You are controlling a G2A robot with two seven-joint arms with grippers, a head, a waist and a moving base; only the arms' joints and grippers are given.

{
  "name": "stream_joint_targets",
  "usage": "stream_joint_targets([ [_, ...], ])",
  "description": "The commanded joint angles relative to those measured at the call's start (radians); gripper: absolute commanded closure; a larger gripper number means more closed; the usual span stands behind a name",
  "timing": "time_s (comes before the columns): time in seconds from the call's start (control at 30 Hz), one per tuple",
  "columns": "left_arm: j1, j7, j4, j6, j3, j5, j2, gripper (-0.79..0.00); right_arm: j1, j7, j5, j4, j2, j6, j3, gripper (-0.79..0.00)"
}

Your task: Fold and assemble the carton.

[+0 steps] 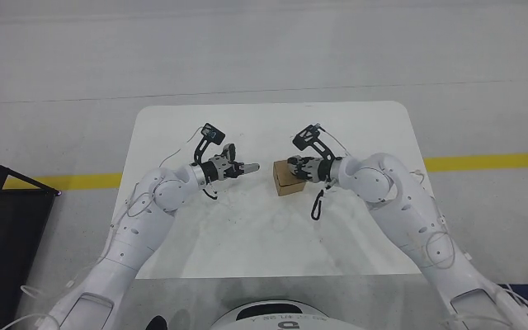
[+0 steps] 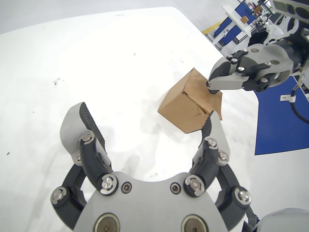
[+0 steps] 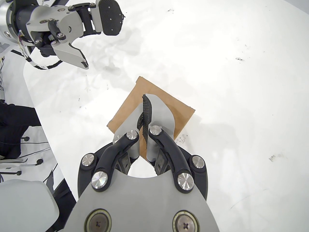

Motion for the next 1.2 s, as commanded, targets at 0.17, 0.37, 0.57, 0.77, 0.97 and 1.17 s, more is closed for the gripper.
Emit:
stream_joint_targets([
  [0.17,0.000,0.000,0.000,0.000,0.000,0.000,0.000,-0.785,-0.028,-0.038,0.024,-0.024,0.010,-0.065,0.043,0.000],
  [0.37,0.001,0.009,-0.014,0.029,0.010,0.011,-0.003,-0.785,-0.132,0.058,0.130,-0.037,0.055,-0.364,0.168,0.000],
  [0.57,-0.046,0.038,-0.005,0.127,0.031,0.043,-0.016,-0.785,-0.083,0.287,0.215,-0.019,0.074,-0.398,0.111,0.000],
  [0.77,-0.102,0.065,0.015,0.262,0.092,0.112,-0.040,-0.785,0.034,0.350,0.252,0.061,0.063,-0.300,0.009,0.000],
  [0.97,-0.141,0.079,0.042,0.352,0.143,0.183,-0.061,-0.785,0.121,0.322,0.236,0.141,0.037,-0.226,-0.078,0.000],
  [1.17,-0.164,0.085,0.064,0.415,0.169,0.236,-0.075,-0.785,0.113,0.335,0.224,0.134,0.045,-0.243,-0.080,0.000],
])
